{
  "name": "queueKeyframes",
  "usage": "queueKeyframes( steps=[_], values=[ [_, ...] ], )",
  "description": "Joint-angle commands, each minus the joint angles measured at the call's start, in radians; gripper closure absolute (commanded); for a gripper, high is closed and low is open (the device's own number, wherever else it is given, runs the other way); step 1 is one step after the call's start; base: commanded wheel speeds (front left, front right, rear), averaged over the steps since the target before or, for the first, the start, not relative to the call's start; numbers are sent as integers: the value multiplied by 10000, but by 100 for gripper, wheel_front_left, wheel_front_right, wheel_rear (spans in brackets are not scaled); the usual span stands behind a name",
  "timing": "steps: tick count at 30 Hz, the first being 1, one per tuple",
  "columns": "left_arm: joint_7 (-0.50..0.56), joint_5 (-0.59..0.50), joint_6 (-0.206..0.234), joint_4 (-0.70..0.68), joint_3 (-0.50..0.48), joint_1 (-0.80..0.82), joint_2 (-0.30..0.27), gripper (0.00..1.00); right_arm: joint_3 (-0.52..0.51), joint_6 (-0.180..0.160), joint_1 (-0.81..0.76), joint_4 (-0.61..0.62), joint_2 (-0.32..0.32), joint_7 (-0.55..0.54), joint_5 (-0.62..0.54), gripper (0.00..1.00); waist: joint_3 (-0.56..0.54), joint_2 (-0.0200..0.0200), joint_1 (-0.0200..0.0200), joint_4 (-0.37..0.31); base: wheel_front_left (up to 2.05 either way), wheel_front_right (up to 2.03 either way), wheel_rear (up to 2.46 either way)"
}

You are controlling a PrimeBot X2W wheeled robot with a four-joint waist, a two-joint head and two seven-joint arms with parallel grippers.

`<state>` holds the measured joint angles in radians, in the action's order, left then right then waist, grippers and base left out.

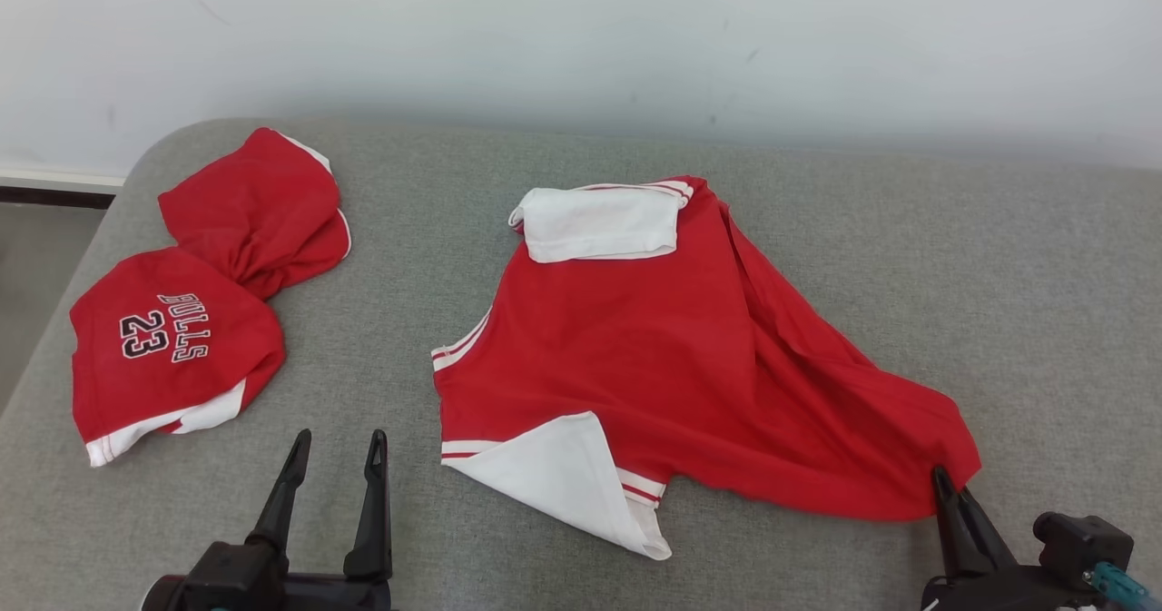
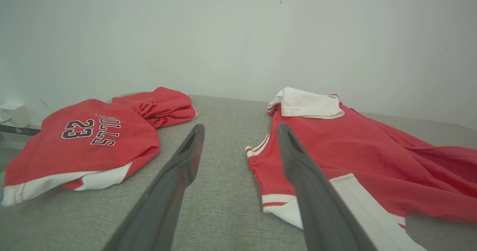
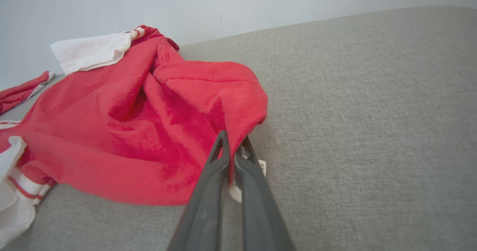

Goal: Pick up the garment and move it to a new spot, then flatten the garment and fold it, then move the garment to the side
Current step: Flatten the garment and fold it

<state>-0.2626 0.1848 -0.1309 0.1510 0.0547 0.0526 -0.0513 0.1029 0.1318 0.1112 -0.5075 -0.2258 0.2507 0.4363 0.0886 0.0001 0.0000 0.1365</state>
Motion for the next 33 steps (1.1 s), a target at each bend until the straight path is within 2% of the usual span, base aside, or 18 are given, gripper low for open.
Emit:
queueKeyframes(
  steps=[1, 7, 15, 19, 20, 21, 28, 33],
  values=[
    [-33, 48, 13, 27, 0, 82, 12, 0, -37, -23, -95, 155, 76, 50, 74, 100, -41, -1, 0, 34, 0, 0, 0],
    [-33, 0, 12, 70, -31, -84, 12, 0, -384, -23, -719, 967, 339, -83, -60, 100, -250, -1, 0, 150, 0, 0, 0],
    [-33, 19, 12, -49, -38, -358, 12, 0, -1685, -23, -2037, 1803, 462, -777, -528, 100, -422, -1, 0, 233, 0, 0, 0],
    [-33, 82, 12, -47, -72, -404, 14, 0, -1945, -23, -2351, 2152, 601, -1124, -705, 100, -490, -1, 0, 168, 0, 0, 0],
    [-33, 94, 12, -54, -63, -434, 14, 0, -1980, -23, -2337, 2216, 653, -1158, -760, 85, -511, -1, 0, 148, 0, 0, 0],
    [-33, 103, 12, -64, -52, -457, 12, 0, -2012, -23, -2295, 2295, 694, -1149, -840, 0, -533, -1, 0, 134, 0, 0, 0],
    [-33, -27, 12, -90, -156, -588, 13, 0, -2148, -23, -1883, 2869, 761, -534, -1665, 0, -782, -1, 0, -60, 0, 0, 0],
    [-33, -111, 14, -176, -346, -751, 15, 0, -1833, -23, -1556, 3341, 811, -179, -1929, 0, -873, -1, 0, -278, 0, 0, 0]
  ],
)
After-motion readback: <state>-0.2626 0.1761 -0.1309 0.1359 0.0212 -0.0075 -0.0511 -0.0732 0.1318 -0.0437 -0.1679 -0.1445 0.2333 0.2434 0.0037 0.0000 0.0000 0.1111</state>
